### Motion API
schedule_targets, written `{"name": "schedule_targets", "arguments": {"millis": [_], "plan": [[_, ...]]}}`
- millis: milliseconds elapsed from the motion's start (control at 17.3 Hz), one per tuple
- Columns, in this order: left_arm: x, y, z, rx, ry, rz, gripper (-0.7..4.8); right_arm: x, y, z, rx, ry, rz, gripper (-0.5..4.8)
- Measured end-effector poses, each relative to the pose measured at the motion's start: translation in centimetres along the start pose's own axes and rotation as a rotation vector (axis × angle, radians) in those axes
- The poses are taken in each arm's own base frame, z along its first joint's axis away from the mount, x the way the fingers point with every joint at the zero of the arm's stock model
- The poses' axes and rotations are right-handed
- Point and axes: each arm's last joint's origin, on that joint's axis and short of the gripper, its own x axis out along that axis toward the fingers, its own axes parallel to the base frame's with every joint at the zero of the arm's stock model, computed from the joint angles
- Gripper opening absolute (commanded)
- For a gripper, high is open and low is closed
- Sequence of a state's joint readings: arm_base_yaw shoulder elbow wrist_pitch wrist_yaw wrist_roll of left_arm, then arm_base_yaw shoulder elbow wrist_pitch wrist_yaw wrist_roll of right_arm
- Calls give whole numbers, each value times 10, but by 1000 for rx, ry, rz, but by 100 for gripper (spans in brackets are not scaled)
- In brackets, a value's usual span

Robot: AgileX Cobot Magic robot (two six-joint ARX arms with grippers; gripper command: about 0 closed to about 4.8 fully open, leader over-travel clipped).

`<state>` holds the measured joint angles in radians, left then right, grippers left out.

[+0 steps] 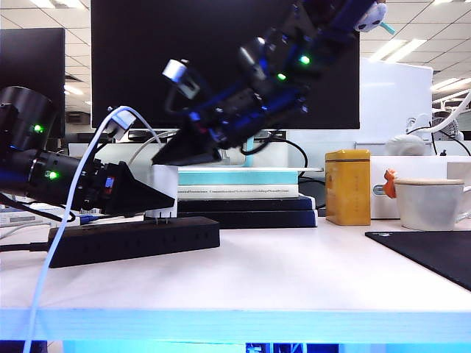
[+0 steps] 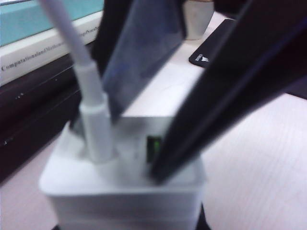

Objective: Plug the white charger into the left socket.

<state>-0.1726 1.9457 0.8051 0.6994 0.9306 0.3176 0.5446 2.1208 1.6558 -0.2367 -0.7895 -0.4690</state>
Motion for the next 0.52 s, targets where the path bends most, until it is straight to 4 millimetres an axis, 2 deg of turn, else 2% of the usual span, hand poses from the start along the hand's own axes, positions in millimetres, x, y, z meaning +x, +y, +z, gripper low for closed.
{"name": "schedule_targets", "arguments": {"millis": [519], "plan": [[1,-2,-2,8,9,-1,132,-1,3,0,-48,75,-44,57]]}}
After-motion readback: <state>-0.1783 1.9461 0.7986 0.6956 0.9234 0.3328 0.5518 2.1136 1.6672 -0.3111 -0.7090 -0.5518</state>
